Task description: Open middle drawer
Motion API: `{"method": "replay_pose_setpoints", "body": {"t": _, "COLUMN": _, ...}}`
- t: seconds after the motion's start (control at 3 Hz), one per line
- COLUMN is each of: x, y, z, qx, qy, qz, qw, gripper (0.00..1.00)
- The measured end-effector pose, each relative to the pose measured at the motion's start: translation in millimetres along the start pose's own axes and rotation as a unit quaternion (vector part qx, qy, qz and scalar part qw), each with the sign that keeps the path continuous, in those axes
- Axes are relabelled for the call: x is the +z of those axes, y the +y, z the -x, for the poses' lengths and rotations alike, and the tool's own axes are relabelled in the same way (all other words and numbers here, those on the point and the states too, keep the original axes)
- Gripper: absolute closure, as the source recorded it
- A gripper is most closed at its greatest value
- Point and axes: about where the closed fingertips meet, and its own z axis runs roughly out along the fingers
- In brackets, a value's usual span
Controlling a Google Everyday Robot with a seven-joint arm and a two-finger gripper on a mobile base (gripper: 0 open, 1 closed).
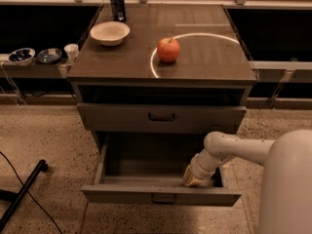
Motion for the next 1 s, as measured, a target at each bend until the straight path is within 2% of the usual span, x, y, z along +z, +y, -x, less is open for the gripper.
{"method": "replay_pose_setpoints", "body": {"t": 0.67, "x": 16.2, "y": 45.8, "z": 27.5, "qx": -0.02, "qy": -0.042, "qz": 0.072, "qw": 0.9963, "gripper": 1.0}}
{"method": "replay_pose_setpoints", "body": {"t": 1.0, "x": 14.4, "y": 64.6, "z": 40.2, "qx": -0.025, "qy": -0.056, "qz": 0.09, "qw": 0.994, "gripper": 1.0}}
